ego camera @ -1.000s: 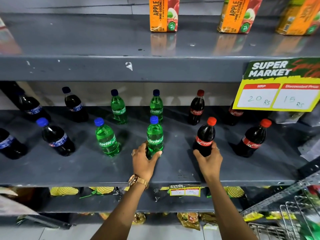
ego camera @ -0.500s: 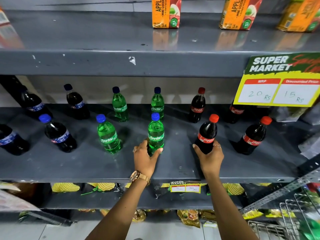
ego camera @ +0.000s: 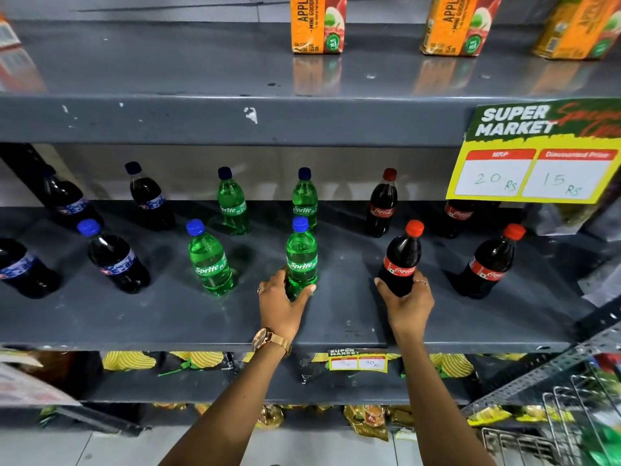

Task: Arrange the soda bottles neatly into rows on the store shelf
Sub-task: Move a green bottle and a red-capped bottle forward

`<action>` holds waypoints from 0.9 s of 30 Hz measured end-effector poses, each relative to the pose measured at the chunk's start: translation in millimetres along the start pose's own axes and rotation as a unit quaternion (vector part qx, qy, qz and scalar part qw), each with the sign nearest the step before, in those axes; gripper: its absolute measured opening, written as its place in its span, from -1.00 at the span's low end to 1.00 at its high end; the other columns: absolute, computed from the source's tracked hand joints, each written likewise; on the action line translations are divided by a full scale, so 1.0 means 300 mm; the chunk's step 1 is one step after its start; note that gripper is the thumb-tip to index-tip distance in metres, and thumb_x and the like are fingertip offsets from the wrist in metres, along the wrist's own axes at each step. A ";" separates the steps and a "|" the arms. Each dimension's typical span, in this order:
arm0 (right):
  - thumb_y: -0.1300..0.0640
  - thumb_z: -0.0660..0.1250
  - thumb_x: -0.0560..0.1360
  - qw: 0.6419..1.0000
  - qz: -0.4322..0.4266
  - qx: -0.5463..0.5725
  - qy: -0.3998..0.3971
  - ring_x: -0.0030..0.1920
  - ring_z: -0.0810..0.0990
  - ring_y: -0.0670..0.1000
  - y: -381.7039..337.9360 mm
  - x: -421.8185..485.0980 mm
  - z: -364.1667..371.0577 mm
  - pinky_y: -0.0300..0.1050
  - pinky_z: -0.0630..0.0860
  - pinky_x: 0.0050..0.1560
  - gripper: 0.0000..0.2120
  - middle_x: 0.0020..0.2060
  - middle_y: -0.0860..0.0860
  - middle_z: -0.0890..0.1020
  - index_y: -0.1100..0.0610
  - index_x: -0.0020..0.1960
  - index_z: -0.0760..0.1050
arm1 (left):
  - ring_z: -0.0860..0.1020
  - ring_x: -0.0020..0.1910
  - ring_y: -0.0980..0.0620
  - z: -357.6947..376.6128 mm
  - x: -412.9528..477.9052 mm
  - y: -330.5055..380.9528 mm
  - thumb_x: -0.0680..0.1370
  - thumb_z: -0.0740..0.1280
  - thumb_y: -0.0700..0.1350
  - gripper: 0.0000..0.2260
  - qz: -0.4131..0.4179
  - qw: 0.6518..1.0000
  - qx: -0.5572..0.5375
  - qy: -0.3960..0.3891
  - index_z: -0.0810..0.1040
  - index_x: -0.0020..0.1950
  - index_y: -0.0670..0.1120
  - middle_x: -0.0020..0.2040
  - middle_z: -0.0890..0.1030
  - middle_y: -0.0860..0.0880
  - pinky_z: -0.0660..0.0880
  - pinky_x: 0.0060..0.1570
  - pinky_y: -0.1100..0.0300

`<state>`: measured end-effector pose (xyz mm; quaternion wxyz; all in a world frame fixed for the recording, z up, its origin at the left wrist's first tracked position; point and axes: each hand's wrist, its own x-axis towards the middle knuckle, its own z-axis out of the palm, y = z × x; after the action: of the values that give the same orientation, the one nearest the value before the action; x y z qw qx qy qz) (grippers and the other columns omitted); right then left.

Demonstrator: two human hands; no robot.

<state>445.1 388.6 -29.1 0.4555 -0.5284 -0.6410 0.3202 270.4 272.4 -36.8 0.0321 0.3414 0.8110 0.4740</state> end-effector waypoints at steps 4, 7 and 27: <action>0.14 0.54 0.32 1.000 -0.001 -0.001 0.002 -0.01 0.54 0.09 0.005 0.002 0.008 -0.11 0.41 -0.01 -0.58 -0.02 0.14 0.59 0.20 0.11 0.51 | 0.53 -0.05 -0.14 0.001 -0.001 0.000 0.35 0.50 0.05 -0.60 0.003 1.000 0.001 0.003 0.54 0.09 -0.11 -0.03 0.66 -0.13 0.46 0.07 -0.07; 0.12 0.54 0.33 1.000 -0.002 -0.014 -0.001 0.04 0.55 0.12 0.006 0.002 0.013 -0.10 0.43 0.03 -0.53 0.02 0.16 0.59 0.22 0.17 0.50 | 0.52 -0.04 -0.14 0.000 -0.001 0.003 0.35 0.50 0.05 -0.59 -0.004 1.000 0.003 0.000 0.54 0.09 -0.11 -0.03 0.66 -0.12 0.46 0.08 -0.09; -0.08 0.54 0.29 0.995 0.097 0.038 -0.007 0.40 0.34 0.17 -0.103 -0.144 -0.079 0.09 0.31 0.39 -0.05 0.41 0.20 0.34 0.27 0.48 0.15 | 0.53 0.01 -0.19 -0.038 -0.022 0.035 0.29 0.53 0.07 -0.53 -0.012 0.999 -0.005 -0.041 0.54 0.10 -0.11 0.02 0.67 -0.13 0.43 0.08 -0.01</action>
<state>456.3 337.8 -3.0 0.4379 -0.5680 -0.5774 0.3902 276.6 263.2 -24.1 0.0731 0.3506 0.8106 0.4633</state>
